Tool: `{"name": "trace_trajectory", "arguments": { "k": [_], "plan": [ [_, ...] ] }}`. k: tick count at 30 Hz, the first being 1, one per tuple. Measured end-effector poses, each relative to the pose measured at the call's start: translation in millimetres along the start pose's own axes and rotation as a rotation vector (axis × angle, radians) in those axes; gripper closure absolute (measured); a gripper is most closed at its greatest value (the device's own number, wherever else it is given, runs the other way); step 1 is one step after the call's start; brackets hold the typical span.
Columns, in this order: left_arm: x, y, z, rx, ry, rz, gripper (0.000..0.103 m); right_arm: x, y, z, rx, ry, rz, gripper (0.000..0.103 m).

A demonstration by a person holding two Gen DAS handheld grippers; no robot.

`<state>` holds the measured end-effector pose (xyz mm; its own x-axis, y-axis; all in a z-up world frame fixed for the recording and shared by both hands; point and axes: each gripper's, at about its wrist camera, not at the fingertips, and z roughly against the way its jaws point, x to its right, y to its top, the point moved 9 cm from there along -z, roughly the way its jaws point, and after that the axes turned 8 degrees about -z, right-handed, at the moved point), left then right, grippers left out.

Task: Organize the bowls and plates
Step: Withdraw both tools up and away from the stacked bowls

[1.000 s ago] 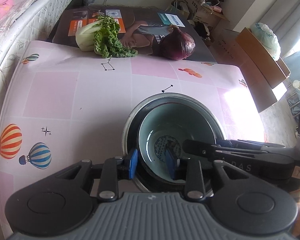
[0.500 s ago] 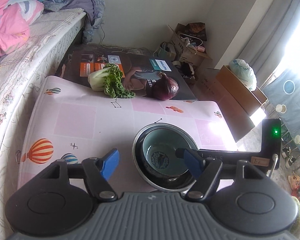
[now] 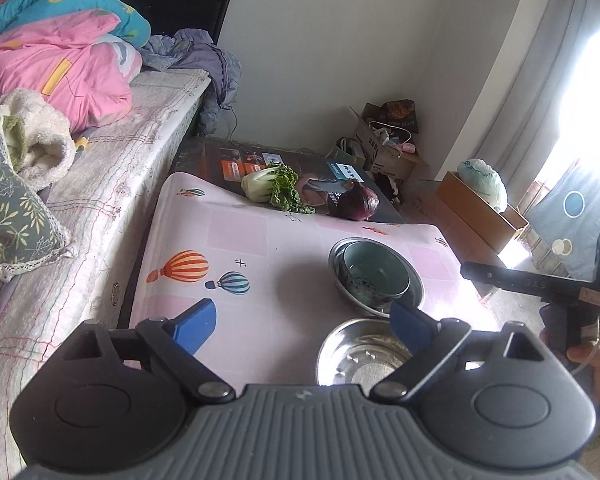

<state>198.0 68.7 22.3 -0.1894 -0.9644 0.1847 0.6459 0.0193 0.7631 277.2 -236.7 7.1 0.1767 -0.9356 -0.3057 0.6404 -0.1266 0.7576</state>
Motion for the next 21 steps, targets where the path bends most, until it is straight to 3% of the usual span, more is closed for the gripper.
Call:
{"name": "trace_trajectory", "arguments": {
  "k": [5,11,16,21],
  "plan": [
    [-15,-52,29,-0.003,0.001,0.056,0.008,-29,-30,78,0.149,-0.076,0.112,0.001],
    [-23,-105,47,-0.059,0.015,0.070,0.007,-56,-81,134,0.248,-0.197,0.171,0.001],
    [-26,-129,57,-0.041,0.061,0.034,0.004,-66,-127,149,0.219,-0.255,0.146,0.001],
    [-31,-141,69,0.017,0.159,0.004,0.000,-75,-159,153,0.185,-0.188,0.079,0.001]
  ]
}}
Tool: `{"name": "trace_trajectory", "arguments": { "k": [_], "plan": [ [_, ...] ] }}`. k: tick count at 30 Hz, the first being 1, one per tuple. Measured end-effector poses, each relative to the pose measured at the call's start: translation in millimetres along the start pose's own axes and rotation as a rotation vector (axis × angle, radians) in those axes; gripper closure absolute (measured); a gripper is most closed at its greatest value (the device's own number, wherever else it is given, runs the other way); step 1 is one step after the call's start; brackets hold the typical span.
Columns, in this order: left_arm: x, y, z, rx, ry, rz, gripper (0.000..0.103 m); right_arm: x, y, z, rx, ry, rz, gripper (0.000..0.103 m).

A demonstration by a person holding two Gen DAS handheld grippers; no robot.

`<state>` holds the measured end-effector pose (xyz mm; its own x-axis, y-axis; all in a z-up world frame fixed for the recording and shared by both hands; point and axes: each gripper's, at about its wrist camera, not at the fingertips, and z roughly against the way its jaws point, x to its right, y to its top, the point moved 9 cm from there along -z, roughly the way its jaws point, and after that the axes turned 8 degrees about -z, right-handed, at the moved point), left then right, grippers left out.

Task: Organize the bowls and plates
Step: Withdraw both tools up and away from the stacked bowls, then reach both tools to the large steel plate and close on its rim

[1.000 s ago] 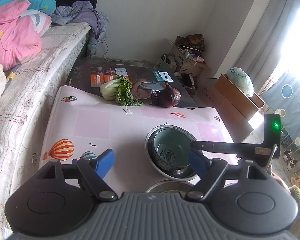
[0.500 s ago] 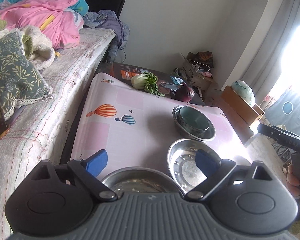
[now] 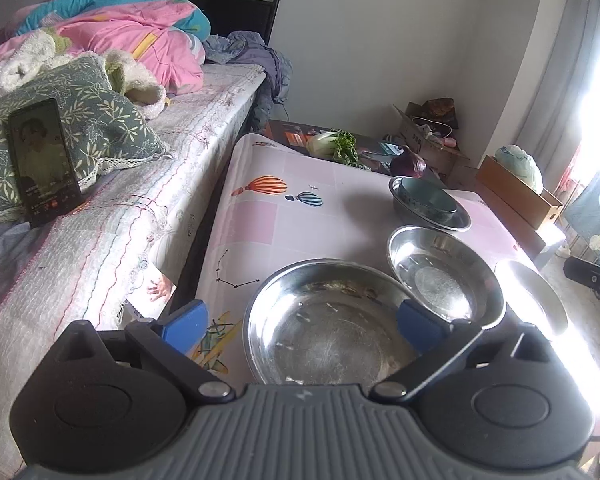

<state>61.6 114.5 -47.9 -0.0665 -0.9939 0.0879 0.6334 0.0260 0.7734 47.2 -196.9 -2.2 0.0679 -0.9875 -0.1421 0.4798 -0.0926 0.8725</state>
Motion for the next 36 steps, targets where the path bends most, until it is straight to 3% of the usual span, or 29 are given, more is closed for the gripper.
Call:
{"name": "trace_trajectory", "arguments": {
  "k": [4,8,11,18,24,30,36],
  "plan": [
    [4,-13,0,-0.032,-0.049,0.003,0.000,-6,-24,6,-0.029,0.066,-0.016,0.001],
    [6,-29,-1,-0.046,-0.160,0.103,0.000,-9,-49,6,-0.086,0.151,-0.091,0.001],
    [2,-35,-2,-0.050,-0.188,0.145,0.000,-11,-66,4,-0.131,0.190,-0.151,0.001],
    [-3,-42,-20,-0.080,-0.149,0.082,0.000,-22,-89,-20,-0.237,0.213,-0.205,0.001],
    [-4,-53,-47,-0.148,-0.062,-0.003,0.000,-39,-99,-49,-0.302,0.244,-0.240,0.001],
    [-7,-52,-61,-0.163,-0.053,-0.013,0.002,-54,-104,-77,-0.356,0.278,-0.280,0.003],
    [-13,-45,-69,-0.142,-0.061,0.011,0.009,-65,-105,-98,-0.386,0.296,-0.282,0.015]
  ]
}}
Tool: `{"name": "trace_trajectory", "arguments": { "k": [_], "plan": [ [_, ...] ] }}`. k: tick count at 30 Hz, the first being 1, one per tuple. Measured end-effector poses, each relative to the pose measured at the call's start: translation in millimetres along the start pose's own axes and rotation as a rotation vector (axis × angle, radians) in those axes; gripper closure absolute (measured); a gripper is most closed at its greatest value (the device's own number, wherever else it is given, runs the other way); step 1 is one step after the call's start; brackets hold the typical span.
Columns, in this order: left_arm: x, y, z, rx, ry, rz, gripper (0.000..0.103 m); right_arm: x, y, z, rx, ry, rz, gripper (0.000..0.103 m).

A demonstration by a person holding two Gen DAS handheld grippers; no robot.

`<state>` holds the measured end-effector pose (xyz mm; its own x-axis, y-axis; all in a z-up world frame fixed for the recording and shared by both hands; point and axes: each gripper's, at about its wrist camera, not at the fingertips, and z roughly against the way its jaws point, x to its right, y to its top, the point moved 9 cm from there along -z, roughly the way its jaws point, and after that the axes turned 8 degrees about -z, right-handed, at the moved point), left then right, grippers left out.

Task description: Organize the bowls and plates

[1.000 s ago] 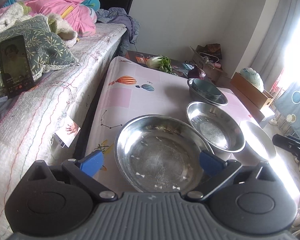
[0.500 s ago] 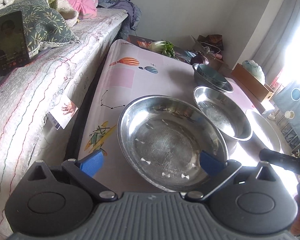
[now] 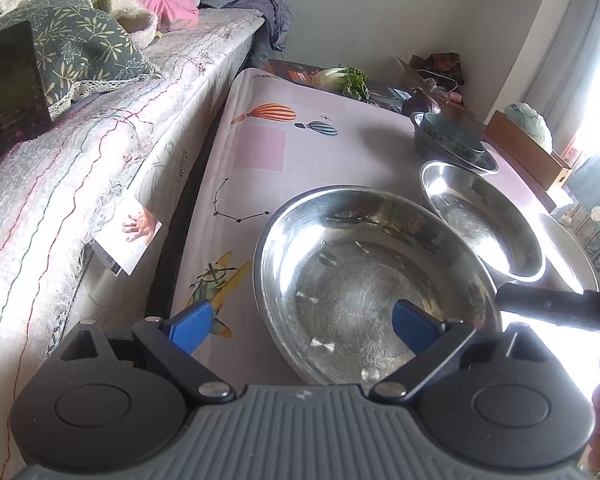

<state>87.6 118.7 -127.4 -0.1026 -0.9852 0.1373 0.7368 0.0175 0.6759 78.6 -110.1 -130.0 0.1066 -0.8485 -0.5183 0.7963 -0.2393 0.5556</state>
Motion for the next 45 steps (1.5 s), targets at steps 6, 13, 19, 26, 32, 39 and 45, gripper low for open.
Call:
{"name": "trace_trajectory", "arguments": {
  "k": [6,13,19,26,32,39,45],
  "plan": [
    [-2,1,-8,-0.025,-0.024,0.021,0.032,-8,5,-16,-0.017,0.002,0.017,0.033],
    [2,0,-9,-0.037,-0.053,0.013,0.047,-17,4,-22,-0.031,0.014,0.030,0.060],
    [3,-2,-5,-0.043,-0.061,0.006,0.047,-16,1,-17,-0.035,-0.003,0.041,0.064],
    [11,-11,6,-0.052,-0.123,0.006,0.047,-10,-11,-1,-0.055,-0.006,0.046,0.065],
    [20,-25,19,-0.080,-0.189,0.004,0.047,-3,-23,17,-0.064,-0.016,0.060,0.066],
    [27,-37,25,-0.094,-0.208,0.006,0.048,7,-31,27,-0.062,-0.021,0.046,0.070],
    [25,-34,25,-0.081,-0.179,0.001,0.048,7,-28,30,-0.046,-0.025,0.050,0.070]
  ]
}}
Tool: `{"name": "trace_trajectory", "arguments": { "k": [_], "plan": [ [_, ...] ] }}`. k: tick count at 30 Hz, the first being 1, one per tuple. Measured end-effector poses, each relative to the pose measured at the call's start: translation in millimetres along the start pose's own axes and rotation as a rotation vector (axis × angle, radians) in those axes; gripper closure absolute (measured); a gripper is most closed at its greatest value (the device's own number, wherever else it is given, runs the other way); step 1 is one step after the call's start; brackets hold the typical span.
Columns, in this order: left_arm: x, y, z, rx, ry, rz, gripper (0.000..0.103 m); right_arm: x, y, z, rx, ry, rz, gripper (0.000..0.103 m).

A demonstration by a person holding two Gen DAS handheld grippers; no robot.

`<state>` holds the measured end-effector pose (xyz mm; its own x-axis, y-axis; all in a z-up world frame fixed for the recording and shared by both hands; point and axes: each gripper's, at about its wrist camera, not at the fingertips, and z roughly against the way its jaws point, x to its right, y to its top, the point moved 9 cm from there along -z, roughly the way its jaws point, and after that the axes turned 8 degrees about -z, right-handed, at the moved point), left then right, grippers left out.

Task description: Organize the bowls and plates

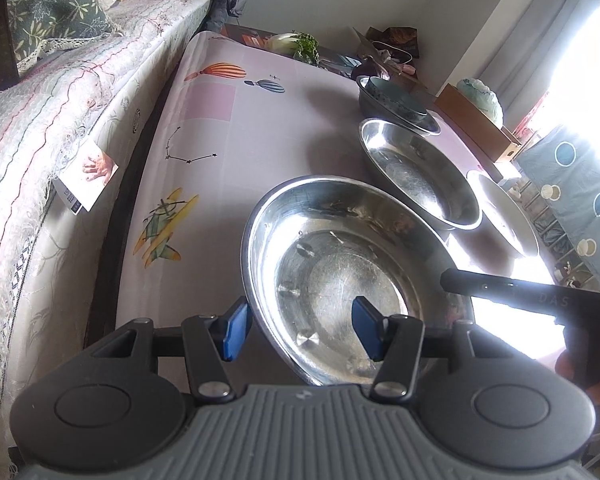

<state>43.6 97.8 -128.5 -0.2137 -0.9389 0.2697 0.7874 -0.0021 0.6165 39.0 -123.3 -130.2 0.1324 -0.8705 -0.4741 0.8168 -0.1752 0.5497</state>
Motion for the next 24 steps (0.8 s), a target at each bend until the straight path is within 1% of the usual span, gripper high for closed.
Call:
{"name": "trace_trajectory", "arguments": {
  "k": [5,7,13,18,24],
  "plan": [
    [-5,3,-5,-0.001,0.037,-0.005,0.048,2,2,0,0.004,-0.004,-0.012,0.070],
    [-6,3,-6,0.000,0.035,0.001,0.049,2,1,0,0.005,-0.004,-0.014,0.070],
    [-4,3,-10,-0.002,0.020,0.009,0.056,1,3,0,0.007,0.001,-0.014,0.070],
    [-4,3,-11,-0.002,0.019,0.012,0.058,-1,2,-1,0.003,0.003,-0.014,0.070],
    [-4,2,-10,-0.003,-0.002,0.026,0.058,0,3,-2,0.005,0.002,-0.021,0.070]
  ]
}}
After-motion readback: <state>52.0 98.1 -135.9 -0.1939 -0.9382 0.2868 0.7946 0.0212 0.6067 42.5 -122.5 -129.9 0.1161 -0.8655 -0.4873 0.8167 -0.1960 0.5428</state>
